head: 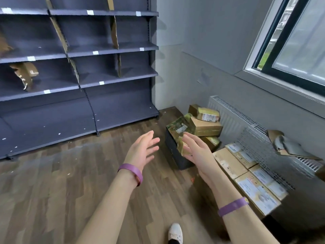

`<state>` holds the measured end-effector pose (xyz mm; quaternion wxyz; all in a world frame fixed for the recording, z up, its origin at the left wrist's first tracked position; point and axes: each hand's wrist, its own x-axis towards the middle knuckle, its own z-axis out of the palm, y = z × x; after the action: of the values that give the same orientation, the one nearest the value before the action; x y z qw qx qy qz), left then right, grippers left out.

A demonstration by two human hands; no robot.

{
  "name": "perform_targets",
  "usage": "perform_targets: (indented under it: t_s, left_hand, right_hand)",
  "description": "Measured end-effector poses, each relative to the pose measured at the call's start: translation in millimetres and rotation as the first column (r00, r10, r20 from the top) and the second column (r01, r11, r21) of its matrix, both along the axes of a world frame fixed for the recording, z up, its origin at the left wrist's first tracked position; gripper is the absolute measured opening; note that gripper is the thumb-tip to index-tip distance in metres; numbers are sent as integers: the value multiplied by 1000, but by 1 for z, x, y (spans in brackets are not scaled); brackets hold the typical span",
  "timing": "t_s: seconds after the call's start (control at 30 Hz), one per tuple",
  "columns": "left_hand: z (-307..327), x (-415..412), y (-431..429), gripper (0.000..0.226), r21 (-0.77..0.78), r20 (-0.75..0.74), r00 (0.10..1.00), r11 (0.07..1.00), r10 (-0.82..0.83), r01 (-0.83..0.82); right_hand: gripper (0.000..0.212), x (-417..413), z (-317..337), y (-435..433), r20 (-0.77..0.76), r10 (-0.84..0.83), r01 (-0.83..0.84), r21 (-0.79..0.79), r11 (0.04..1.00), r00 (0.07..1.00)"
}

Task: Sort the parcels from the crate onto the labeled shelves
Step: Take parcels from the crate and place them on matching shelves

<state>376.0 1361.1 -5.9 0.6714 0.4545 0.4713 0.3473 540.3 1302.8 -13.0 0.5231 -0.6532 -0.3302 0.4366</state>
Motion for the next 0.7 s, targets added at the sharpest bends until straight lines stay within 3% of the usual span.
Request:
perform_targets:
  t_s: [0.43, 0.7]
  left_hand:
    - [7, 119, 243, 40, 36, -30, 995, 995, 92, -91]
    - [0, 191, 357, 39, -10, -22, 997, 997, 72, -73]
  right_hand:
    - [45, 123, -9, 271, 4, 90, -90, 49, 995, 996]
    - [47, 186, -20, 385, 22, 94, -94, 5, 996, 995]
